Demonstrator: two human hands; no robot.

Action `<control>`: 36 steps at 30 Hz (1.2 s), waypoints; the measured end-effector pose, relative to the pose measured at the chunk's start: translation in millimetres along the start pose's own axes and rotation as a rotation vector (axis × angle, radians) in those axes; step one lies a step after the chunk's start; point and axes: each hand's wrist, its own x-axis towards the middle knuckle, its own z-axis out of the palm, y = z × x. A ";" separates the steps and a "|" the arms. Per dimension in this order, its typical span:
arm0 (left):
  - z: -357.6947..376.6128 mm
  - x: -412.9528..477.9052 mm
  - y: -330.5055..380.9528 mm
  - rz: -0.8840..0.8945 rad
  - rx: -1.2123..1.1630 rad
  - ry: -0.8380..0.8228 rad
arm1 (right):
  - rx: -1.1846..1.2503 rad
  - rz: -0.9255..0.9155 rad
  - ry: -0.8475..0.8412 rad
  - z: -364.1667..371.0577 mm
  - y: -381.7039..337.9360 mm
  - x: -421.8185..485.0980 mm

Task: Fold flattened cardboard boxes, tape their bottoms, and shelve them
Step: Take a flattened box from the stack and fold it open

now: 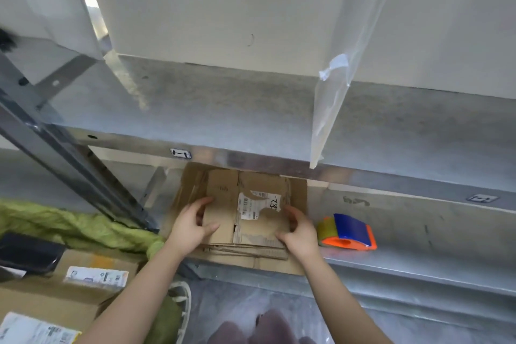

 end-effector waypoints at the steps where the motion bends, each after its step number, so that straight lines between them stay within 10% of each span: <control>1: -1.2 -1.9 3.1 0.007 -0.024 0.006 | 0.007 -0.014 0.002 -3.0 -1.3 -1.0; 36: 320.7 -135.5 249.1 0.177 -0.218 -0.162 | 0.040 -0.062 0.175 -372.2 209.1 -86.0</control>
